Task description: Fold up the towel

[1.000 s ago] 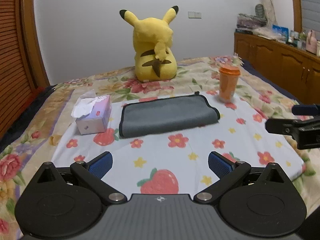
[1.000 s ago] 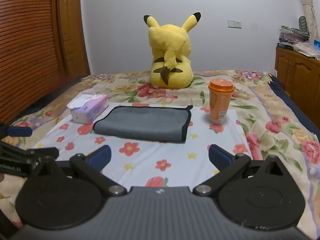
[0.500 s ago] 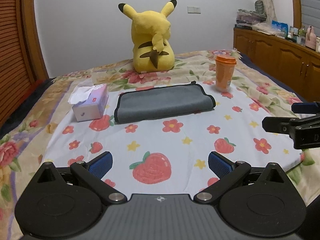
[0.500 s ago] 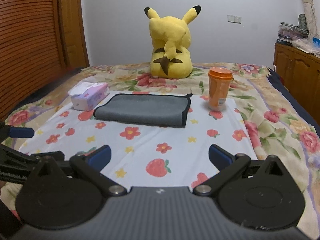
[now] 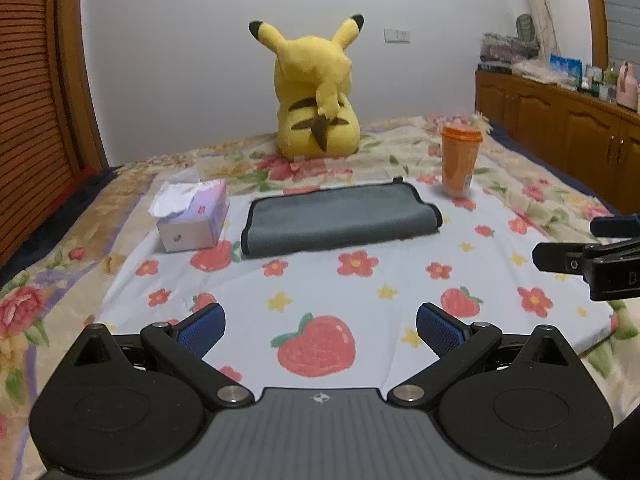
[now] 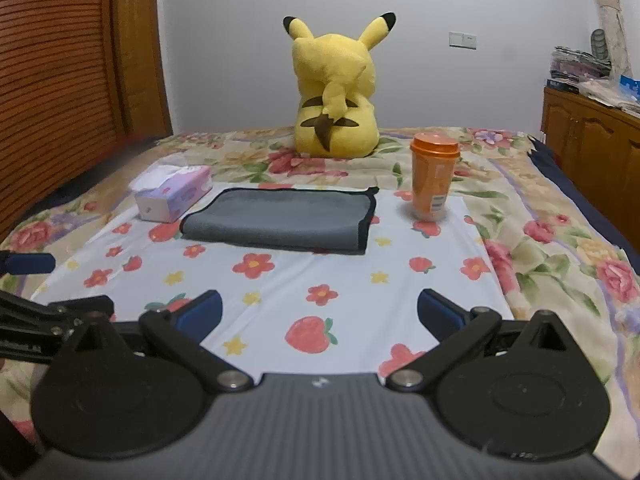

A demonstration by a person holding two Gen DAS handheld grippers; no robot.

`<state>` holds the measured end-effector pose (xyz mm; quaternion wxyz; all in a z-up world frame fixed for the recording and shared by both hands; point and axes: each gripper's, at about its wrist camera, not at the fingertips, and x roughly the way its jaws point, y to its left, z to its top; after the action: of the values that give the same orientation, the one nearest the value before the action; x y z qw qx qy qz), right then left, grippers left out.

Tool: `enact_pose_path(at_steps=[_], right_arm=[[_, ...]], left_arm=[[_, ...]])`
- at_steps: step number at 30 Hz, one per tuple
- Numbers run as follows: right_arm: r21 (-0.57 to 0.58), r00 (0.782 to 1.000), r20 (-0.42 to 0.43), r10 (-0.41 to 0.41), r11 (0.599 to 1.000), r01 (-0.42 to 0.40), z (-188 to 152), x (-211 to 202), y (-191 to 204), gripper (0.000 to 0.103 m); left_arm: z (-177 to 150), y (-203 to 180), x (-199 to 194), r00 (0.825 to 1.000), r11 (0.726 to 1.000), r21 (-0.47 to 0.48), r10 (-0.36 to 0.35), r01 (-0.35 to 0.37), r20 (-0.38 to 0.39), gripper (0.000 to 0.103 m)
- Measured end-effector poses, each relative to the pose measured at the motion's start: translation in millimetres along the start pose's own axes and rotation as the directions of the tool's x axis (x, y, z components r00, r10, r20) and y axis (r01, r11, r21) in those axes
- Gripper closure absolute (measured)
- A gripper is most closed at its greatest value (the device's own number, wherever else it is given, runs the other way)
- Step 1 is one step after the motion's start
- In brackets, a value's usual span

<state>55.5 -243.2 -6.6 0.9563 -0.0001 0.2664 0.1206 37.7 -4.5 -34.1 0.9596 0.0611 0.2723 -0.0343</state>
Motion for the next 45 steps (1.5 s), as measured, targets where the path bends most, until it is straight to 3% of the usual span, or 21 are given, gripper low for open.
enact_pose_path(at_steps=[31,45], right_arm=[[0.023,0.988,0.143,-0.051,0.999,0.048,2,-16,-6,0.0],[0.032,0.974,0.21,-0.083,0.996,0.078,2,-25,-8,0.0]], left_arm=[[7,7,-30,0.979,0.999,-0.044,0.04,-0.032,0.199,0.0],[10,8,-34,0.97,0.998,-0.044,0.056,-0.047,0.238,0.0]])
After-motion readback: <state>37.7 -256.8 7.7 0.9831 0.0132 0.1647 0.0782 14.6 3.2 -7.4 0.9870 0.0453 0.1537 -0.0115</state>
